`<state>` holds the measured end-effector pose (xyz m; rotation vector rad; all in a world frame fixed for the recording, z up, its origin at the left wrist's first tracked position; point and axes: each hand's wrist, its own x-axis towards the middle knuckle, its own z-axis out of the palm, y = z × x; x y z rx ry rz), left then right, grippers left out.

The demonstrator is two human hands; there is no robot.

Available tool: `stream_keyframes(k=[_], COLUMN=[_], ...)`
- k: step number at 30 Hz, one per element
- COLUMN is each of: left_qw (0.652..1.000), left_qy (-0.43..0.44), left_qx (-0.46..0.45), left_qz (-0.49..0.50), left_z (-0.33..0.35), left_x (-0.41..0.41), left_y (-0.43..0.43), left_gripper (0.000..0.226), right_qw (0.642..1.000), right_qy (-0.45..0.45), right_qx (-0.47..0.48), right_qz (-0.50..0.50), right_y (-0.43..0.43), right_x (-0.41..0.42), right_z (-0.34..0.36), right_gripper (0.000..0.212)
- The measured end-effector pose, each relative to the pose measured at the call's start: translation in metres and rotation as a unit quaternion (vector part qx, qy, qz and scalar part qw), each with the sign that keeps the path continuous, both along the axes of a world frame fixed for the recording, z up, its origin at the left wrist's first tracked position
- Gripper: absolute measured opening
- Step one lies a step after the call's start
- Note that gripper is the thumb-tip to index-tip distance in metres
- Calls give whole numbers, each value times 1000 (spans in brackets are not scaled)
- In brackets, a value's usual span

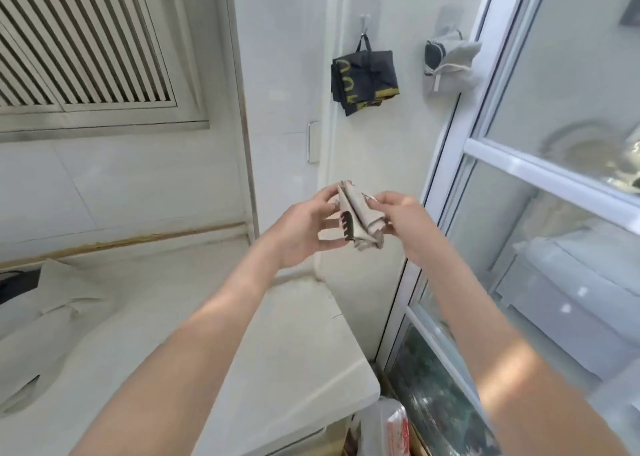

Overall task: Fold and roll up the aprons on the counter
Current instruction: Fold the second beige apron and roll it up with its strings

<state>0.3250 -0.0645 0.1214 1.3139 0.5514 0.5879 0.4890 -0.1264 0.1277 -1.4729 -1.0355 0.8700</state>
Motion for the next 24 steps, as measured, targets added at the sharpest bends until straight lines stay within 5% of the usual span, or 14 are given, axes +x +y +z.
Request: stream_keyframes(k=[3, 8, 11, 16, 24], left_qw=[982, 937, 927, 898, 831], left_qy=[50, 8, -40, -59, 36], left_qx=[181, 350, 372, 431, 499], left_qz=[8, -1, -5, 63, 245], left_z=[27, 98, 143, 220, 280], left_x=[10, 58, 79, 113, 147], left_y=[7, 16, 31, 68, 111], left_gripper=[68, 54, 41, 24, 25], right_qw=[999, 998, 990, 939, 924], right_qy=[16, -19, -85, -318, -356], right_qx=[2, 60, 97, 118, 115], right_qz=[31, 29, 57, 53, 75], right_y=[1, 15, 19, 49, 107], right_x=[28, 67, 84, 116, 150], right_z=[36, 102, 154, 234, 302], right_gripper=[15, 14, 17, 8, 17])
